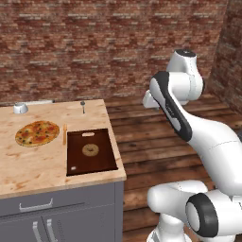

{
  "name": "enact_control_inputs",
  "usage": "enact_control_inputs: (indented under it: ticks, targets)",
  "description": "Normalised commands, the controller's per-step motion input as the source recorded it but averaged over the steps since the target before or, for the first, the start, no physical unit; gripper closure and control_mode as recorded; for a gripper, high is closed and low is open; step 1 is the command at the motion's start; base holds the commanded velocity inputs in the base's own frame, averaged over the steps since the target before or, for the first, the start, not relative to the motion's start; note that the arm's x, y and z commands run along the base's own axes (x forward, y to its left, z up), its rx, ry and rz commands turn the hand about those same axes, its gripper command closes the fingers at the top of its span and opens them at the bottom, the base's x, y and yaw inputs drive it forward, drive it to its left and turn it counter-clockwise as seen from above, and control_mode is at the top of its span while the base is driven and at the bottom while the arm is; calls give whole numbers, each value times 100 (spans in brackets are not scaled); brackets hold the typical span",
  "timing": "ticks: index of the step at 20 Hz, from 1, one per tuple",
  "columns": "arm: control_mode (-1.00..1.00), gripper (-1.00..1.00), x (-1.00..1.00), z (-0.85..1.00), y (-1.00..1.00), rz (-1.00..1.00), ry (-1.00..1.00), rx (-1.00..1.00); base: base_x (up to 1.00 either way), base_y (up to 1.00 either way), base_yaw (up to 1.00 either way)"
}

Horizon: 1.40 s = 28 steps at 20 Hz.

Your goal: Take the pizza cutter from the drawer on the left and place it on the dining counter for cutting.

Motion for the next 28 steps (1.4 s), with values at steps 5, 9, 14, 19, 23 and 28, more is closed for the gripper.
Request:
enact_control_inputs:
  ticks: [5,9,14,19,23,28]
  targets:
    - [-100,-100,-20,-4,0,0,0,0,0,0,0]
    - [-100,-100,-16,-23,9,0,-5,-3,0,0,0]
    - [-100,-100,-43,-25,73,-3,-9,-13,0,0,0]
    - [-100,-100,-32,-12,89,-2,0,-15,0,0,0]
    - [-100,-100,-25,-16,89,0,0,-15,0,0,0]
    - [-100,-100,-6,-26,68,0,0,-11,0,0,0]
